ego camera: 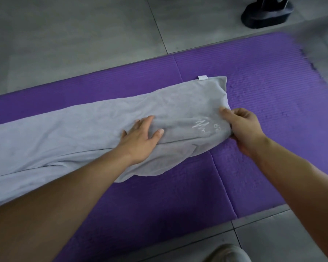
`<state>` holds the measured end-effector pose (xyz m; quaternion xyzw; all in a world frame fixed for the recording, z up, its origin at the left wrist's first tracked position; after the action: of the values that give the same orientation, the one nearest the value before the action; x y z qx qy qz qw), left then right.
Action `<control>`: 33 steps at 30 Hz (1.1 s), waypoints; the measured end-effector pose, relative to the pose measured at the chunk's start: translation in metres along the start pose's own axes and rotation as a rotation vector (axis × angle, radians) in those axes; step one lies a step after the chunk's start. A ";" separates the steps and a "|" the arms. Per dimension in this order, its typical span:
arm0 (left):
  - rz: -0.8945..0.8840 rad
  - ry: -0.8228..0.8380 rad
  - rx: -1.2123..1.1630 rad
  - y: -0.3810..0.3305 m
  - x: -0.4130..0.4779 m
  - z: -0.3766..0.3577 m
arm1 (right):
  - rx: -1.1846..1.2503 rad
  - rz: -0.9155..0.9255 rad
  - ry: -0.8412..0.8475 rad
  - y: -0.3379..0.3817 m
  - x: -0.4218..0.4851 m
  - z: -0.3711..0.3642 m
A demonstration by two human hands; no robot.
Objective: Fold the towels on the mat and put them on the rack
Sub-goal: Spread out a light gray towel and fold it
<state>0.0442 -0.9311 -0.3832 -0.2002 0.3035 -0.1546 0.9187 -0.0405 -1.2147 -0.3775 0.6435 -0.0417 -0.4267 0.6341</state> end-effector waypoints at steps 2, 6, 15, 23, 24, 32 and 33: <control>-0.016 0.009 0.063 0.001 0.001 -0.004 | -0.049 -0.003 0.023 0.005 0.004 0.014; -0.021 0.017 0.194 0.005 0.003 -0.015 | -0.428 -0.043 0.052 0.003 0.009 0.045; -0.008 -0.031 0.309 0.001 0.003 -0.029 | -0.390 -0.042 0.191 -0.015 -0.013 0.050; 0.064 -0.053 0.213 -0.007 0.010 -0.025 | -0.494 0.055 -0.149 -0.024 -0.007 0.071; 0.067 -0.052 0.221 -0.007 0.012 -0.024 | -0.632 0.056 -0.144 -0.025 -0.005 0.074; 0.019 -0.077 0.276 -0.004 0.015 -0.020 | -1.109 0.151 -0.256 -0.017 -0.010 0.077; 0.008 -0.114 0.253 -0.004 0.015 -0.017 | -1.075 0.224 -0.253 -0.010 -0.011 0.070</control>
<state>0.0448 -0.9456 -0.4011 -0.0898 0.2298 -0.1762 0.9529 -0.0950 -1.2610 -0.3689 0.1654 0.0378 -0.3921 0.9042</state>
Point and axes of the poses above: each hand's wrist, its own x-axis towards the middle knuckle, its own z-axis out of the back of the hand, y = z × x, the point moved 8 cm from there along x, towards the middle knuckle, and after that the axes turned 4 degrees about -y, right-handed, at the moved point
